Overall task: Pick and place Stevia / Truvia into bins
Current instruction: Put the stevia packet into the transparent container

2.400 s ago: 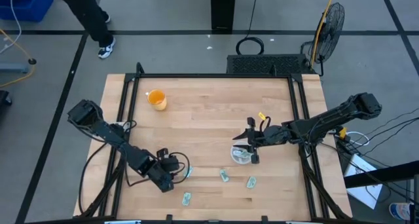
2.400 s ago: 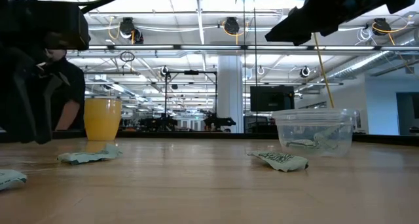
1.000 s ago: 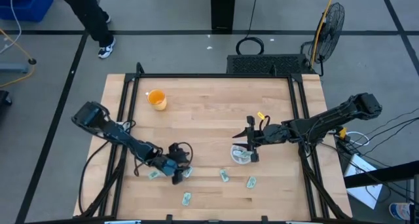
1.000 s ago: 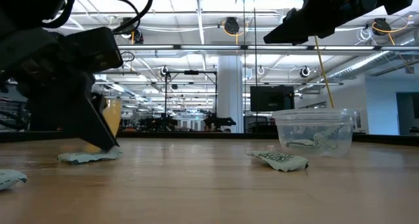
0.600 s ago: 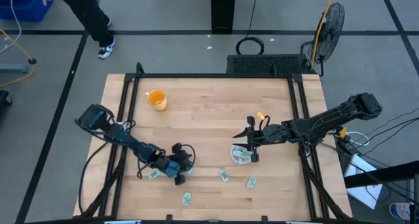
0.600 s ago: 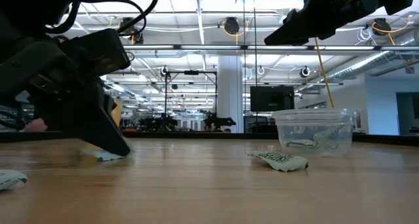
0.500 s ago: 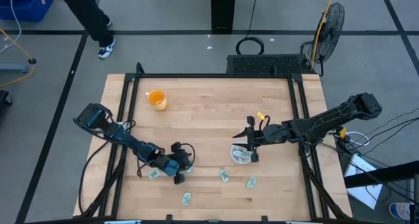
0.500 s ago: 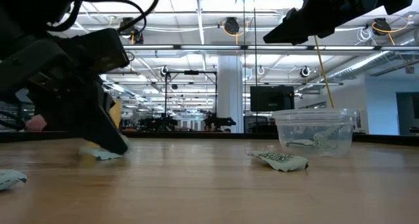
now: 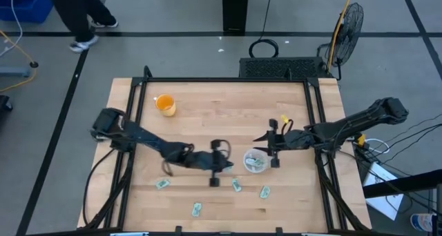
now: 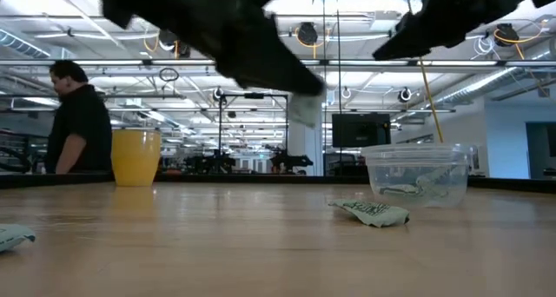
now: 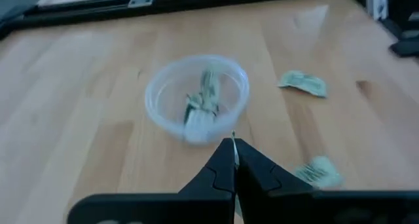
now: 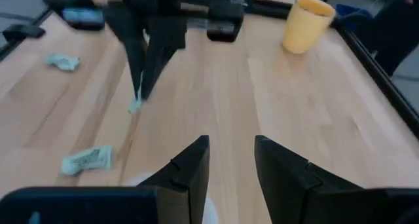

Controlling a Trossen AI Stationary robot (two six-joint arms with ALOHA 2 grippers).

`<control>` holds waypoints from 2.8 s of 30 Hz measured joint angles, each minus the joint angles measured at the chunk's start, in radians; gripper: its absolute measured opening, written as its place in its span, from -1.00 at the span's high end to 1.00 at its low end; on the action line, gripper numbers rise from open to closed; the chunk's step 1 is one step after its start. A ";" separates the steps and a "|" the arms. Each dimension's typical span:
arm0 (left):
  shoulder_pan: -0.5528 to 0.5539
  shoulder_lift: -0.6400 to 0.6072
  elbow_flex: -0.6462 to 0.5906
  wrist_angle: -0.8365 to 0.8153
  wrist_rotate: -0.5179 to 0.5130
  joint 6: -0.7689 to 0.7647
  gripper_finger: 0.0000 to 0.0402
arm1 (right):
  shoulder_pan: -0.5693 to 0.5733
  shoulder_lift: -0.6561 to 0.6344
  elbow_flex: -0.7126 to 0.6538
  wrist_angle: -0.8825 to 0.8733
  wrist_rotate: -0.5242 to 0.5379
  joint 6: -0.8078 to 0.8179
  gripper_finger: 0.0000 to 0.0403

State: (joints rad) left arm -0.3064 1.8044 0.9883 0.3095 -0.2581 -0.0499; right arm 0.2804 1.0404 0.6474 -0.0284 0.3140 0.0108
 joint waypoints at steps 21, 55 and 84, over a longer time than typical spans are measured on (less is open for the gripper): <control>0.142 0.299 0.395 -0.064 0.130 0.153 0.96 | 0.015 -0.122 -0.001 -0.260 0.056 0.135 0.43; 0.095 -0.082 0.393 -0.688 0.108 0.265 0.16 | 0.016 -0.093 -0.001 -0.230 0.046 0.181 0.43; -0.259 -0.580 -0.245 -1.114 0.355 -0.861 0.48 | 0.225 0.369 0.312 0.041 0.062 -0.109 0.43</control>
State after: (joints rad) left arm -0.5650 1.2248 0.7437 -0.8050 0.0965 -0.9109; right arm 0.5053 1.4094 0.9592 0.0124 0.3762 -0.0986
